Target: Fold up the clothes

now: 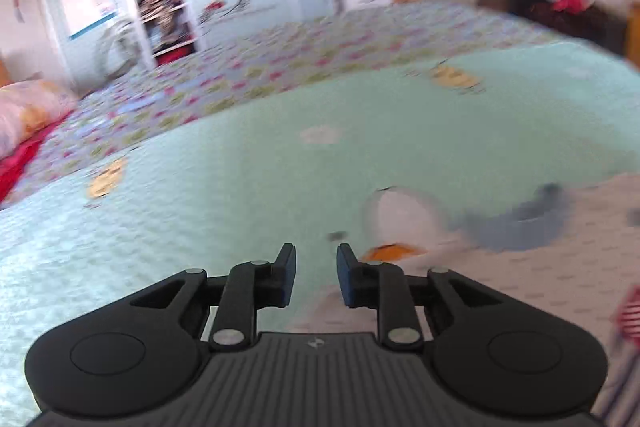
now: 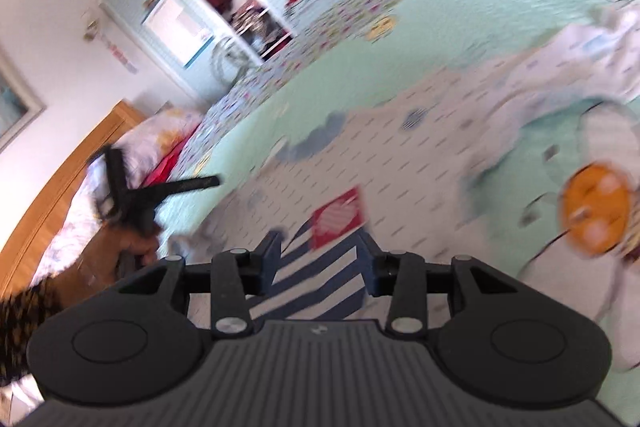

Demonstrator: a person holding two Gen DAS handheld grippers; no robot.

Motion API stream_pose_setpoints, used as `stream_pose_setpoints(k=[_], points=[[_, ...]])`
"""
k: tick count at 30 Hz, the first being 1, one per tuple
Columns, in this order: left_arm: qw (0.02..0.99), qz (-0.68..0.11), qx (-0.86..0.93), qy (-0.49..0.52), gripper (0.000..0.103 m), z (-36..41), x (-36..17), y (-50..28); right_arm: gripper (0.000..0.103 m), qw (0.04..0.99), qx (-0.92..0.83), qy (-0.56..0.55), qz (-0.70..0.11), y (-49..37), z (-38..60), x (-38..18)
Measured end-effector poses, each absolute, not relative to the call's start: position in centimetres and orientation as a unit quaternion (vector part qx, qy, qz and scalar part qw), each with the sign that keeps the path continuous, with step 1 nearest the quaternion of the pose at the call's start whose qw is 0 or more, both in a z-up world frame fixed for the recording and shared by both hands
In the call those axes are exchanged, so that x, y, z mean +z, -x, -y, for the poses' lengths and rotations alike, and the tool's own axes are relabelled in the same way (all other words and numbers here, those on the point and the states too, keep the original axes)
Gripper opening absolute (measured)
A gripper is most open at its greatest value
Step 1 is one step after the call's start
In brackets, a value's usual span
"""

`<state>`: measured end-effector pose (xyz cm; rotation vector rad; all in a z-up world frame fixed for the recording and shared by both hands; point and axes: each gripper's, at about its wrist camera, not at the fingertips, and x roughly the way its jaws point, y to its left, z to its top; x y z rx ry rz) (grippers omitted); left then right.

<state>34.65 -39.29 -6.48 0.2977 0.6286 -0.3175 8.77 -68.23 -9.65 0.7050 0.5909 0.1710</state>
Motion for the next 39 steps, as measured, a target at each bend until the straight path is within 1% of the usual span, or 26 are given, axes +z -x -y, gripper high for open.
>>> stream_pose_setpoints(k=[1, 3, 4, 5, 6, 7, 8, 9, 11, 13, 15, 18, 20, 22, 27, 30, 32, 36, 38, 39], points=[[0.923, -0.310, -0.170, -0.150, 0.025, 39.8, -6.8, -34.2, 0.044, 0.893, 0.077, -0.339, -0.285, -9.0, 68.6, -9.7], [0.906, -0.347, -0.169, -0.172, 0.027, 40.6, -8.9, -34.7, 0.048, 0.895, 0.067, -0.336, -0.285, -9.5, 69.4, -9.8], [0.908, -0.348, -0.159, -0.170, 0.028, 40.4, -9.4, -35.1, 0.048, 0.896, 0.062, -0.335, -0.285, -9.7, 69.8, -9.9], [0.910, -0.349, -0.150, -0.167, 0.034, 40.2, -9.9, -35.5, 0.048, 0.897, 0.057, -0.334, -0.285, -9.9, 70.2, -9.9], [0.911, -0.351, -0.140, -0.164, 0.042, 40.0, -10.4, -35.9, 0.048, 0.898, 0.052, -0.332, -0.285, -10.1, 70.6, -10.0], [0.913, -0.358, -0.120, -0.154, 0.043, 39.8, -10.2, -36.4, 0.047, 0.898, 0.047, -0.331, -0.285, -10.4, 71.0, -10.1], [0.914, -0.367, -0.110, -0.132, 0.043, 39.4, -9.9, -37.0, 0.044, 0.899, 0.042, -0.330, -0.285, -10.6, 71.4, -10.1], [0.915, -0.375, -0.100, -0.111, 0.043, 38.9, -9.6, -37.6, 0.034, 0.900, 0.037, -0.328, -0.285, -10.8, 71.8, -10.2], [0.917, -0.376, -0.087, -0.097, 0.043, 38.5, -9.1, -38.0, 0.036, 0.901, 0.026, -0.326, -0.285, -11.3, 72.6, -10.3], [0.925, -0.358, -0.073, -0.099, 0.043, 38.5, -8.3, -37.0, 0.045, 0.902, 0.014, -0.326, -0.283, -11.6, 73.6, -10.4], [0.933, -0.339, -0.069, -0.101, 0.040, 38.8, -7.5, -35.2, 0.049, 0.897, -0.019, -0.353, -0.266, -10.3, 76.3, -10.5], [0.931, -0.336, -0.115, -0.090, 0.040, 40.1, -6.3, -32.1, 0.049, 0.885, -0.068, -0.392, -0.241, -8.5, 80.4, -10.7], [0.916, -0.351, -0.174, -0.085, 0.040, 42.3, -5.6, -30.5, 0.049, 0.875, -0.101, -0.417, -0.223, -7.3, 83.1, -10.9], [0.898, -0.358, -0.243, -0.081, 0.040, 45.4, -4.9, -29.3, 0.054, 0.864, -0.133, -0.441, -0.205, -6.1, 85.8, -11.0], [0.848, -0.392, -0.355, -0.035, 0.041, 54.8, -5.2, -30.0, 0.058, 0.826, -0.213, -0.497, -0.158, -3.0, 92.5, -11.3], [0.830, -0.411, -0.376, -0.019, 0.041, 60.3, -6.4, -31.6, 0.058, 0.800, -0.254, -0.527, -0.132, -1.4, 96.4, -11.6], [0.832, -0.418, -0.364, -0.025, 0.041, 63.2, -7.2, -32.5, 0.058, 0.790, -0.241, -0.545, -0.139, -2.5, 97.4, -12.5], [0.832, -0.439, -0.339, -0.016, 0.041, 66.2, -8.9, -33.5, 0.058, 0.772, -0.215, -0.578, -0.153, -4.5, 99.5, -14.3], [0.832, -0.448, -0.325, -0.012, 0.041, 67.3, -9.5, -33.7, 0.057, 0.785, -0.200, -0.561, -0.170, -5.5, 99.7, -14.0], [0.835, -0.443, -0.324, -0.013, 0.045, 67.6, -9.7, -33.5, 0.053, 0.791, -0.197, -0.550, -0.182, -6.0, 99.7, -13.8]])
